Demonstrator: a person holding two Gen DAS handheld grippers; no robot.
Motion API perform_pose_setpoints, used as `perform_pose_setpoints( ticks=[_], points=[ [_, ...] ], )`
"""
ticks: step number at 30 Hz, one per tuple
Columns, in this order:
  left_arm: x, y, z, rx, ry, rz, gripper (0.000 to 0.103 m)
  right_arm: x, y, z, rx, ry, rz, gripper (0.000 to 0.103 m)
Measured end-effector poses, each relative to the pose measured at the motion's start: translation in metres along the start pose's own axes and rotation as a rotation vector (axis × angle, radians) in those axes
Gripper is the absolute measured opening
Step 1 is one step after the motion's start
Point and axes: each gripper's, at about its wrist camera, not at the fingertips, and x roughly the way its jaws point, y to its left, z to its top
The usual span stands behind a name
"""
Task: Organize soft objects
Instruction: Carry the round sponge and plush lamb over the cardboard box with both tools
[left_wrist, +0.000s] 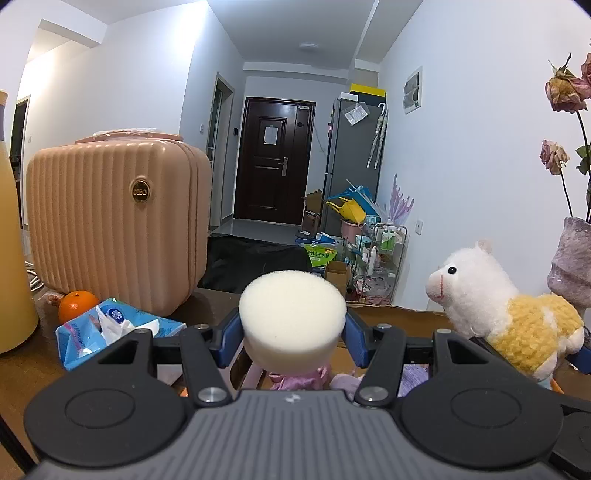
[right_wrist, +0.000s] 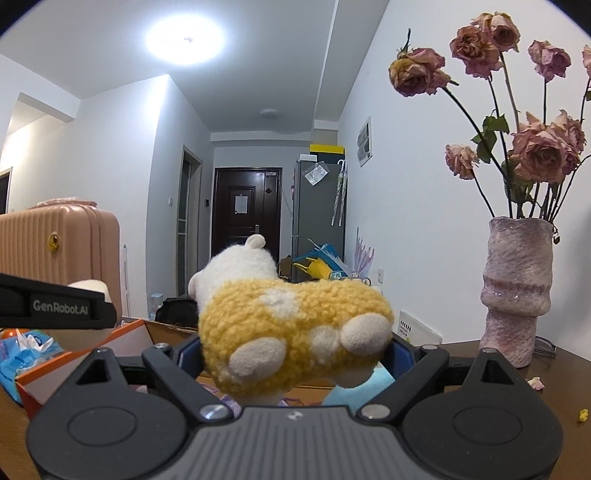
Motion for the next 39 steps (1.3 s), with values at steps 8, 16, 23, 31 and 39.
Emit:
perform_pose_setpoints(
  ticks=[8,16,23,31,39],
  points=[
    [0.011,-0.003,0.0,0.021,-0.001,0.008,0.058,0.015,0.003,-0.001,-0.014,0.03,0.007,0.093],
    [0.018,-0.006,-0.002,0.041,0.002,0.009,0.058,0.026,0.006,-0.002,-0.033,0.062,0.013,0.093],
    [0.019,-0.005,-0.004,0.054,-0.002,0.006,0.058,0.028,0.004,-0.003,-0.025,0.088,0.021,0.093],
    [0.021,-0.007,-0.007,0.08,0.0,0.0,0.058,0.032,0.003,-0.005,-0.02,0.126,0.034,0.093],
    [0.025,-0.007,-0.009,0.098,0.004,0.0,0.059,0.036,0.004,-0.008,-0.02,0.16,0.032,0.094]
  ],
)
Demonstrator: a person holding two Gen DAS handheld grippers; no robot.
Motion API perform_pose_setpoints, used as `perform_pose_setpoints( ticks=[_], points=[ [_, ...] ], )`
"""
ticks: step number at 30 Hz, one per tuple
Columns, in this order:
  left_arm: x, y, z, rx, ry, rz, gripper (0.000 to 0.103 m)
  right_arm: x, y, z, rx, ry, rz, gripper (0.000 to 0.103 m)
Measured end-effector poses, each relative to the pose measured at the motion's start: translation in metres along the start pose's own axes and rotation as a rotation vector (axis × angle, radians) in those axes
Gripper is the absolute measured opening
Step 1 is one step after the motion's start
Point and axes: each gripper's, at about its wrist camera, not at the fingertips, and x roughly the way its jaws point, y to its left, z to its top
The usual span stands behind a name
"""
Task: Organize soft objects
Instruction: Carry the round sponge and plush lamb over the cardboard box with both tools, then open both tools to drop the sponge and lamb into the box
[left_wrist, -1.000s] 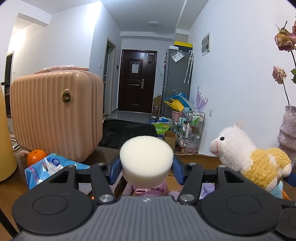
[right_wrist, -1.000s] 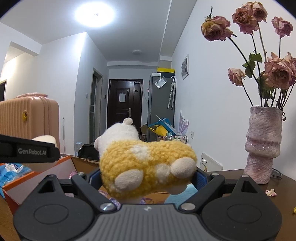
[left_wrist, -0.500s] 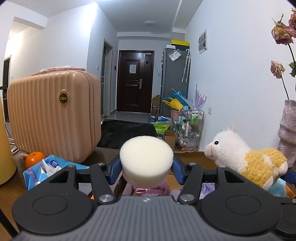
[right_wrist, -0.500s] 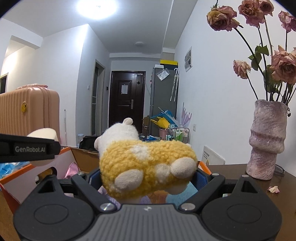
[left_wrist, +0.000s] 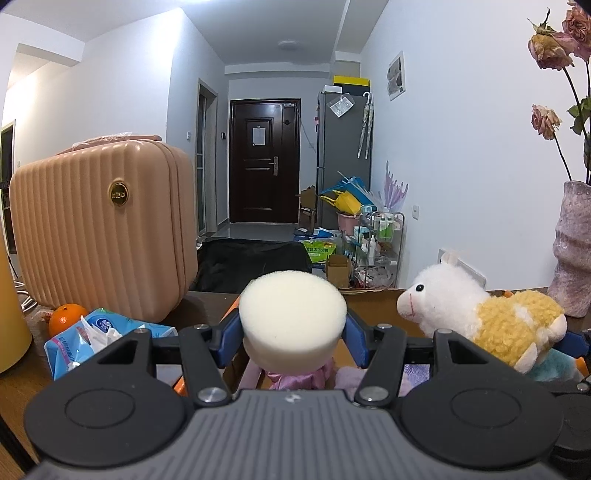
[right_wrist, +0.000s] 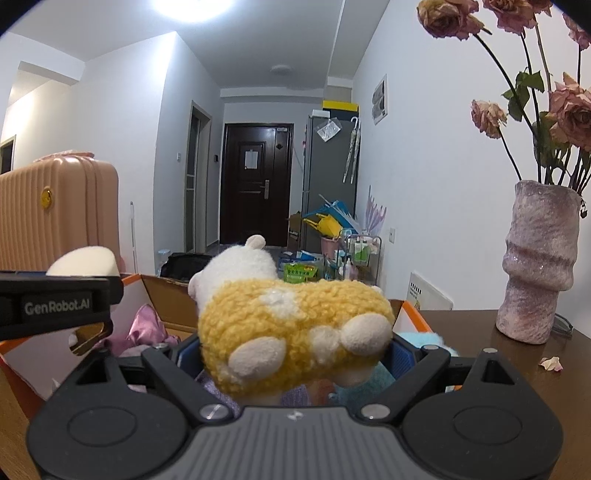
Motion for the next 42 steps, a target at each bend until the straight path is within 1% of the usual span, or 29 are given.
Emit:
perform_pose_setpoints(
  ticks=[3,4,5,6,7,9,10,11,14,20,28,36,42],
  points=[
    [0.0,0.0,0.0,0.0,-0.001,0.002,0.062,0.0,-0.001,0.0,0.007,0.002,-0.004,0.096],
    [0.0,0.0,0.0,0.001,-0.001,0.004,0.067,0.0,-0.002,0.0,0.01,0.001,-0.005,0.097],
    [0.0,0.001,0.0,0.0,-0.001,0.003,0.074,0.0,-0.002,-0.001,0.012,-0.001,-0.005,0.097],
    [0.0,0.001,0.0,-0.002,-0.002,0.004,0.079,-0.001,-0.002,0.0,0.015,-0.005,-0.005,0.098],
    [-0.001,0.002,0.0,-0.005,-0.006,0.012,0.087,-0.002,-0.002,-0.001,0.017,-0.008,-0.005,0.099],
    [-0.003,0.001,-0.001,-0.01,-0.019,0.031,0.093,-0.002,-0.002,-0.001,0.015,-0.014,-0.007,0.102],
    [-0.004,0.002,-0.001,-0.014,-0.023,0.034,0.1,-0.003,-0.002,-0.001,0.014,-0.017,-0.008,0.103],
    [-0.004,0.004,0.0,-0.022,-0.024,0.035,0.103,-0.004,-0.002,-0.001,0.014,-0.023,-0.008,0.103],
    [-0.006,0.006,0.0,-0.042,-0.039,0.053,0.103,-0.006,-0.001,-0.002,0.013,-0.031,-0.003,0.103],
    [-0.004,0.01,0.0,-0.055,-0.026,0.065,0.103,-0.007,-0.002,-0.001,0.02,-0.039,-0.008,0.103],
    [-0.008,0.009,0.0,-0.061,-0.032,0.078,0.103,-0.012,-0.001,-0.002,0.016,-0.056,-0.011,0.103],
    [-0.023,0.012,-0.003,-0.059,-0.038,0.086,0.103,-0.03,-0.004,-0.005,0.008,-0.096,-0.02,0.103],
    [-0.036,0.017,-0.009,-0.046,-0.038,0.096,0.103,-0.047,-0.008,-0.008,0.002,-0.108,-0.03,0.103]
  ],
)
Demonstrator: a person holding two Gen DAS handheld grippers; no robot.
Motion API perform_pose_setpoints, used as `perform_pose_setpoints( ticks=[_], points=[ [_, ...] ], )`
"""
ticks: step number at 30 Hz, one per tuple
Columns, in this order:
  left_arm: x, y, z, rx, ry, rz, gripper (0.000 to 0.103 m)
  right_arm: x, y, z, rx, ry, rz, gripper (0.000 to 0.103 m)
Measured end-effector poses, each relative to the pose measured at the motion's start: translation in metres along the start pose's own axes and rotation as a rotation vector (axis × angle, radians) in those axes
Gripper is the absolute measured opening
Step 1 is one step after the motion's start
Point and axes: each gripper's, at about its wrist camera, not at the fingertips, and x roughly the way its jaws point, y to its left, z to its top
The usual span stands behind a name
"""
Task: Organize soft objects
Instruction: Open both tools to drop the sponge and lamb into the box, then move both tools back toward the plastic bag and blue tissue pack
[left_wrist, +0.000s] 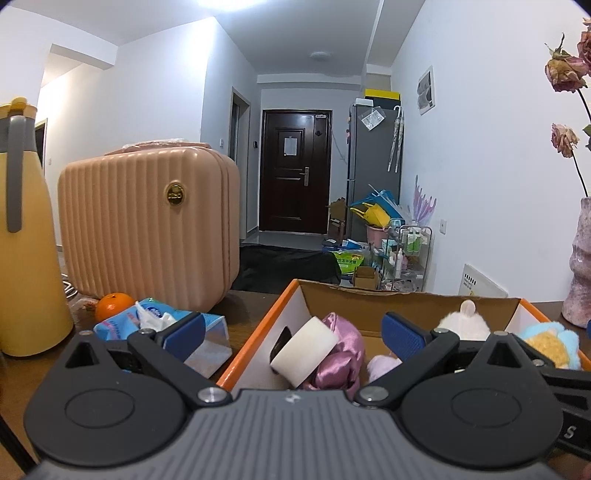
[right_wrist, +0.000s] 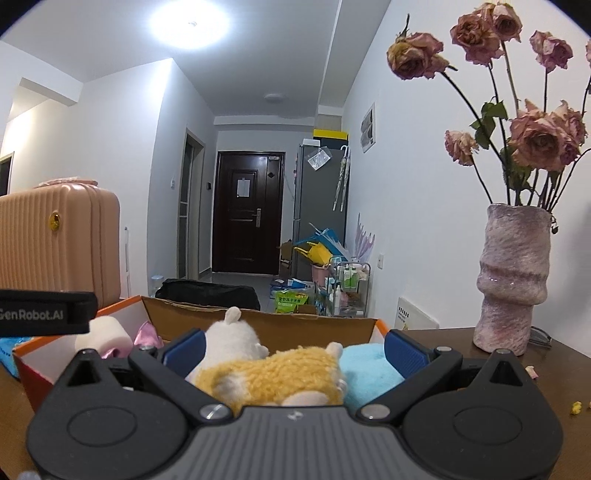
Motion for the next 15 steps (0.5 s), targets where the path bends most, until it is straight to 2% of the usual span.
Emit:
perform_pose_setpoints(
  ticks=[15],
  points=[
    [-0.041,0.018,-0.015,0.01,0.016,0.021,0.103,-0.044,-0.009,-0.006,-0.004,0.002,-0.02,0.103]
  ],
)
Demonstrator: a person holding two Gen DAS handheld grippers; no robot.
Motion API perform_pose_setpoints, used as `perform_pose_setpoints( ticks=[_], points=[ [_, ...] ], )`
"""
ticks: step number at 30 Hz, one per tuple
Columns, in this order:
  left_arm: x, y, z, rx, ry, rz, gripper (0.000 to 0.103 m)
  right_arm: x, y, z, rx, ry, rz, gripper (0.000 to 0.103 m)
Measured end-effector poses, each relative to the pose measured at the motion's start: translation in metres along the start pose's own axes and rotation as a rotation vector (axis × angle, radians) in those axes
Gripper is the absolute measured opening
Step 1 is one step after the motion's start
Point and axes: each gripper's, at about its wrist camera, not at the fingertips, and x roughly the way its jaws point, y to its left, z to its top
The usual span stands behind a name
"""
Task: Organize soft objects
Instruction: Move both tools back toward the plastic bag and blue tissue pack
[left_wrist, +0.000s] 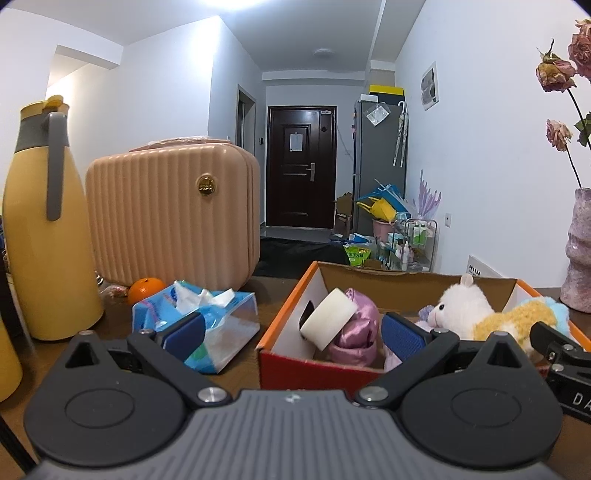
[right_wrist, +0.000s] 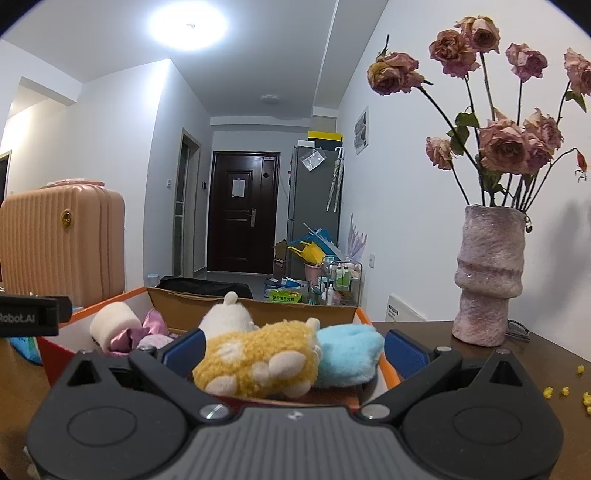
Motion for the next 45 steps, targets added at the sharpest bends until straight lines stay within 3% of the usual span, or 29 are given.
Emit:
perform_pose_setpoints(
  ticks=[45],
  points=[
    [-0.103,0.049,-0.032,0.009,0.05,-0.025,0.103,-0.092,-0.01,-0.018,-0.032,0.046,0.035,0.103]
  ],
)
